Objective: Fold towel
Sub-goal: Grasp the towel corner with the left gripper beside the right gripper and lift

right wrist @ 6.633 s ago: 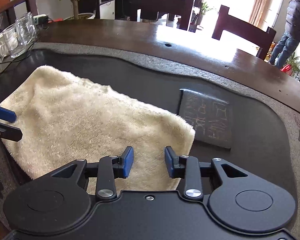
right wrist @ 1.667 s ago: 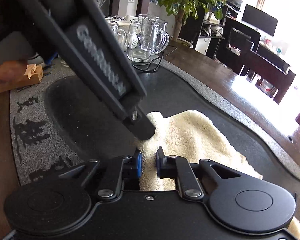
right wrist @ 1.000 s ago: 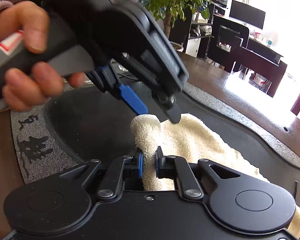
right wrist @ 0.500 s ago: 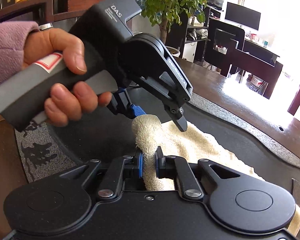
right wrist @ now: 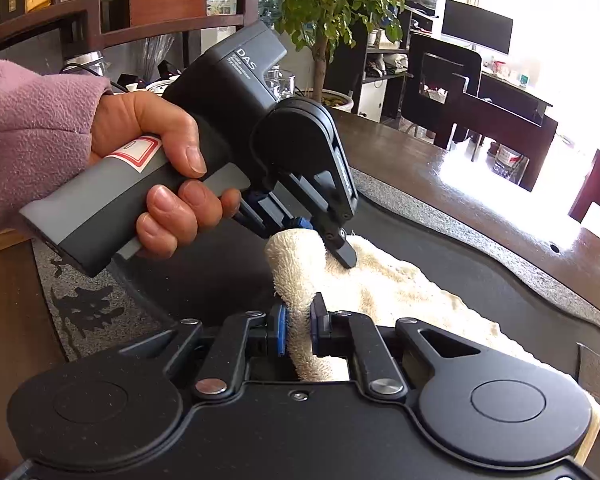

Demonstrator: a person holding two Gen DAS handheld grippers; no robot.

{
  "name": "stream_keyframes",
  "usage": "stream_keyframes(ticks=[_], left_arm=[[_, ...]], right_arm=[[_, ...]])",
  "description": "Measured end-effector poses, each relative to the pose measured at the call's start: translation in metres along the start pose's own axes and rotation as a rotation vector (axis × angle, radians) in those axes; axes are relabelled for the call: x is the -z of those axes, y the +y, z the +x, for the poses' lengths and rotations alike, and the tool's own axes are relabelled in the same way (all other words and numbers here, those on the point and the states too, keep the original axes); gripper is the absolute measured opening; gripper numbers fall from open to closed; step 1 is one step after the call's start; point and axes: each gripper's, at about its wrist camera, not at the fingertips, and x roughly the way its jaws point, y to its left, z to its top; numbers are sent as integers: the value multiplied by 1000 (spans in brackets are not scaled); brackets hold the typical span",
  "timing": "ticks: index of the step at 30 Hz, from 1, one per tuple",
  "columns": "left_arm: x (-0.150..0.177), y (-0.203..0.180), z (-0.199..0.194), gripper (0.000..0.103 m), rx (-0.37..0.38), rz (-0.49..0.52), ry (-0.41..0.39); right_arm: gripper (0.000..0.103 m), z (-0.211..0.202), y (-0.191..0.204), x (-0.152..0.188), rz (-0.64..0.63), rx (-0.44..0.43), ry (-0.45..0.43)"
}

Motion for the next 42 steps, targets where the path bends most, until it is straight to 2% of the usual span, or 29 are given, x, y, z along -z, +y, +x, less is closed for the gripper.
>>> stream_keyframes(ticks=[6, 17, 18, 19, 20, 21, 29, 31, 36, 38, 39, 40, 42], left_arm=[[-2, -9, -7, 7, 11, 21, -33], [16, -64, -16, 7, -17, 131, -115], [17, -69, -17, 7, -22, 135, -117], [19, -72, -17, 7, -26, 138, -119], [20, -75, -16, 7, -27, 142, -118], [21, -77, -16, 7, -28, 146, -116], [26, -83, -16, 7, -31, 166, -103], [25, -84, -15, 7, -31, 171, -100], [25, -84, -15, 7, -26, 178, -97], [26, -84, -16, 7, -21, 184, -93], [26, -84, -16, 7, -19, 187, -91], [26, -84, -16, 7, -18, 188, -89], [25, -85, -16, 7, -23, 188, -93]], right_arm=[[12, -8, -2, -4, 59, 25, -1], [8, -34, -18, 12, 111, 49, -50], [10, -35, -21, 14, 124, 36, -49], [20, -36, -23, 14, 136, 34, -50], [25, -36, -27, 15, 155, 39, -54], [27, -36, -30, 16, 168, 41, -58], [26, -29, -33, 16, 178, 20, -50], [39, -27, -34, 18, 201, 22, -39], [40, -20, -36, 20, 249, 18, -22], [37, -18, -36, 20, 251, 27, -24], [22, -17, -35, 20, 248, 30, -20], [11, -16, -34, 20, 244, 33, -16], [8, -17, -33, 21, 240, 41, -18]])
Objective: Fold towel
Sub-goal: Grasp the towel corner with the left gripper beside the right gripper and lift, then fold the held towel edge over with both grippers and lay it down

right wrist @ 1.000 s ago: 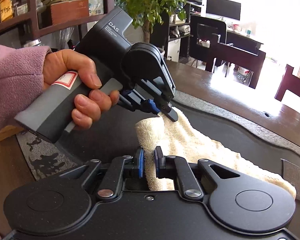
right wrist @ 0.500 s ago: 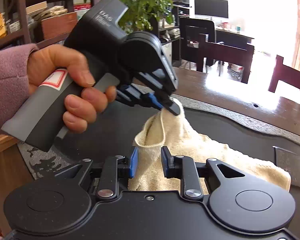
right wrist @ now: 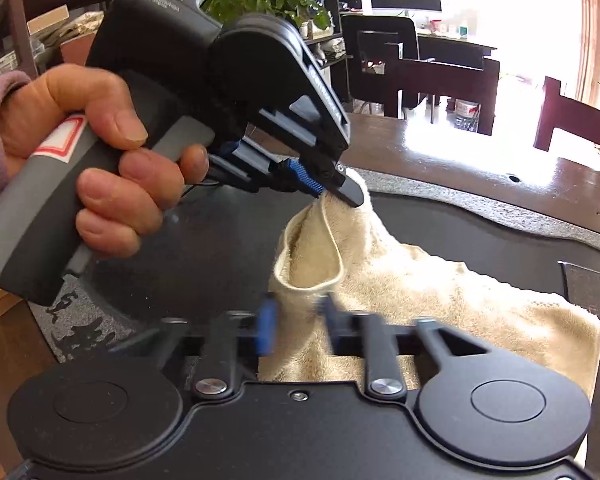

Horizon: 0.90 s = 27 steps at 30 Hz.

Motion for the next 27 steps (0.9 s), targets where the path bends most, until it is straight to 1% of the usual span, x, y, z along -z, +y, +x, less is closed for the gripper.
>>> stream_keyframes(ticks=[5, 8, 16, 27], left_arm=[[0, -6, 1, 7, 3, 1, -9], [3, -18, 0, 7, 16, 22, -16], [17, -69, 14, 7, 63, 91, -4], [45, -134, 52, 7, 85, 186, 57]], right_arm=[[7, -17, -4, 4, 1, 21, -34], [7, -28, -11, 4, 15, 43, -47], [7, -61, -35, 18, 44, 123, -56], [7, -88, -80, 50, 134, 237, -35]])
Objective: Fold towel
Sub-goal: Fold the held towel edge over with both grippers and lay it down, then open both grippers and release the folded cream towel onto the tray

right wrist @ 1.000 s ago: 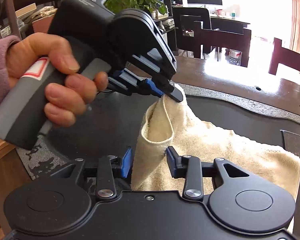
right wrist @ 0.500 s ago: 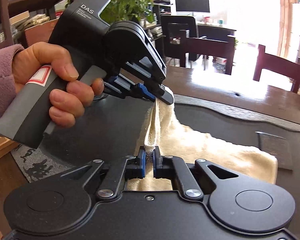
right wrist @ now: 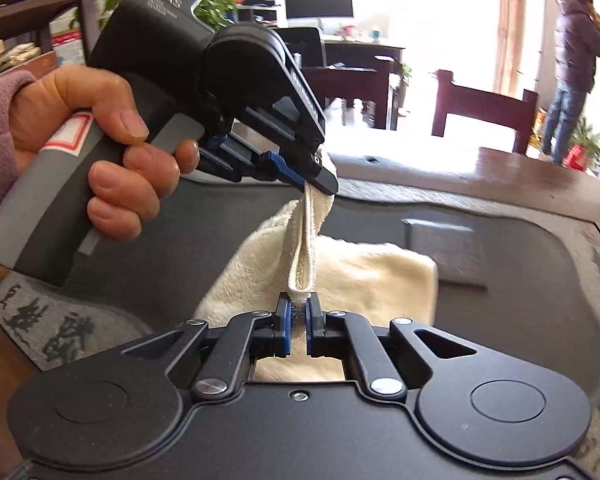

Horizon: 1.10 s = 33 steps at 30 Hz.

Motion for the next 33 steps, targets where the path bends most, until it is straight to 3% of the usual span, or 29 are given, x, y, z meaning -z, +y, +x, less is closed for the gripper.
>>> stream_keyframes(ticks=[9, 21, 24, 25, 33], left_arm=[[13, -37, 40, 7, -15, 76, 52], [28, -48, 69, 10, -27, 136, 116], [29, -49, 70, 23, -22, 154, 123], [29, -50, 70, 33, -19, 158, 123], [31, -47, 62, 41, -19, 169, 122]], right_arm=[[7, 0, -29, 17, 46, 53, 39], [10, 7, -47, 31, 95, 73, 115], [25, 6, -51, 33, 96, 85, 115], [26, 6, -52, 34, 94, 92, 116], [35, 2, -67, 37, 113, 131, 116]])
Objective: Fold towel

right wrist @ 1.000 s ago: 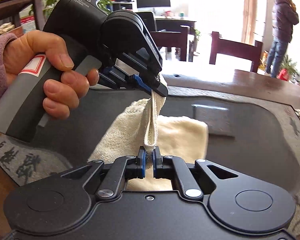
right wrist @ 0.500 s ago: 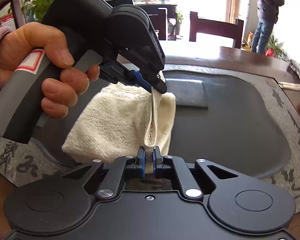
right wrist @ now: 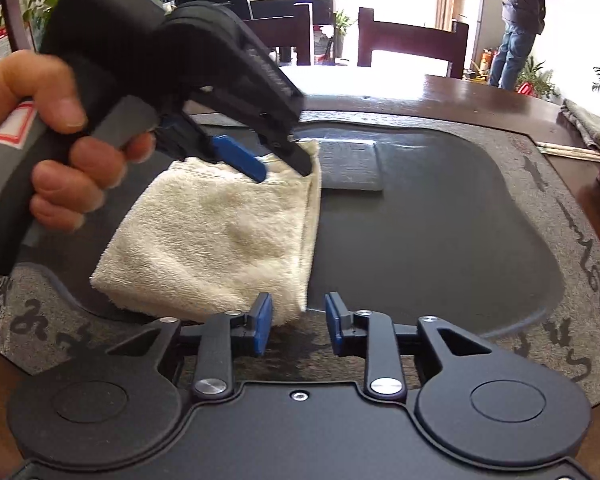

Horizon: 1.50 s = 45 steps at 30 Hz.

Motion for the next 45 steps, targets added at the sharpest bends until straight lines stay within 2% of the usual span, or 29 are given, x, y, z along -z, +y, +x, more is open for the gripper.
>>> stream_keyframes(ticks=[9, 14, 18, 25, 30, 35, 37, 45], left_arm=[[14, 12, -20, 44, -39, -3, 1], [22, 19, -32, 45, -62, -10, -1], [30, 22, -44, 46, -97, -1, -3], [46, 26, -67, 56, -152, 10, -10], [58, 30, -81, 56, -208, 17, -4], [69, 39, -92, 56, -242, -12, 9], [73, 41, -96, 56, -258, -16, 11], [80, 46, -112, 56, -294, -19, -1]], right_arm=[[49, -5, -9, -3, 31, 22, -21], [51, -7, -11, -3, 32, 27, -24], [58, -10, -10, -3, 29, 29, -26], [70, -13, -7, -7, 30, 20, -30], [82, -18, -4, -12, 13, 18, -39], [85, -18, -1, -15, -6, 13, -26], [90, -18, 1, -16, -17, 22, -27], [98, -21, 0, -20, -26, 53, -53]])
